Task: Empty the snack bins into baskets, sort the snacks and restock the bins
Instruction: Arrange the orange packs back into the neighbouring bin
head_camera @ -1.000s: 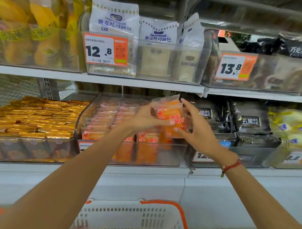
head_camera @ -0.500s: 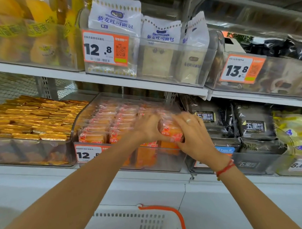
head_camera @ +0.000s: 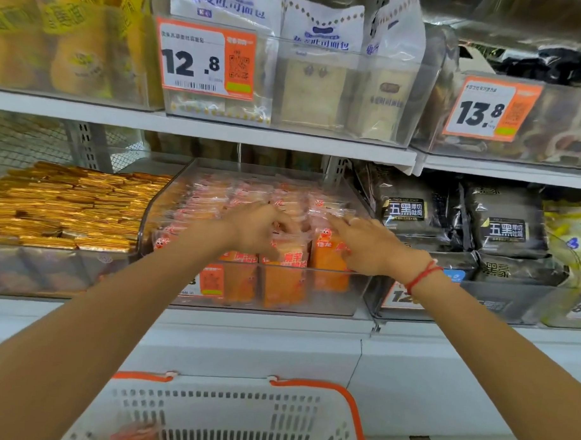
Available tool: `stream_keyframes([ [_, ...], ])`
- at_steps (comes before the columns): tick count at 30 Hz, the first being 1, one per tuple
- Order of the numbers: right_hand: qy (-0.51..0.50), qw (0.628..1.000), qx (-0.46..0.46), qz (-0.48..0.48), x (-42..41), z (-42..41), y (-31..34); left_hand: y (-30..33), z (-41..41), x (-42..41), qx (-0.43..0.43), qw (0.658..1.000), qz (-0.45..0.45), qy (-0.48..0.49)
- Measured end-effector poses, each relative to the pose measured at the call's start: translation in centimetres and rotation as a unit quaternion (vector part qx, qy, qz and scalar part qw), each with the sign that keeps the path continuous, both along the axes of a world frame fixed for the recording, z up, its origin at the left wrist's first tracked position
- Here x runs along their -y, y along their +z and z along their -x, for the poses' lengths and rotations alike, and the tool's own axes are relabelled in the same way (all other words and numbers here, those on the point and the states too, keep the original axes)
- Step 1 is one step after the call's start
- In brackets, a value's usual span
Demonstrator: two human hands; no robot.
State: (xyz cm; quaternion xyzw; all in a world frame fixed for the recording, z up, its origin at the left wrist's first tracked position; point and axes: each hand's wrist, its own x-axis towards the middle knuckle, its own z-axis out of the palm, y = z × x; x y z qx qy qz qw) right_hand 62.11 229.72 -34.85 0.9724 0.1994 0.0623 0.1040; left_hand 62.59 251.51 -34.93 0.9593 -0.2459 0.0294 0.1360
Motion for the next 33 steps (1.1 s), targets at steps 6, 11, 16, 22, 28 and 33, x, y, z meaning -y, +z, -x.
stream_keyframes([
  [6, 0.002, 0.999, 0.033, -0.035, -0.2, -0.1, -1.2, 0.6, -0.3, 0.5, -0.019, 0.999, -0.042, -0.016],
  [11, 0.06, 0.983, 0.149, -0.094, 0.8, 1.6, -3.0, -0.1, 3.3, -1.2, 0.08, 0.995, 0.041, 0.041],
  [16, 0.122, 0.87, 0.32, -0.354, -2.0, 6.8, -7.1, -5.9, 11.3, -5.8, 0.297, 0.896, 0.261, 0.201],
  [22, 0.232, 0.905, 0.159, -0.318, -12.1, 11.4, -21.7, -22.0, 20.7, -13.8, 0.19, 0.822, 0.259, 0.47],
  [28, 0.255, 0.948, -0.086, -0.172, -20.8, 13.1, -34.1, -30.6, 24.3, -15.5, -0.051, 0.829, 0.06, 0.553],
  [33, 0.247, 0.963, -0.109, -0.018, -24.3, 13.4, -37.4, -32.1, 24.2, -15.5, 0.008, 0.835, 0.008, 0.55],
])
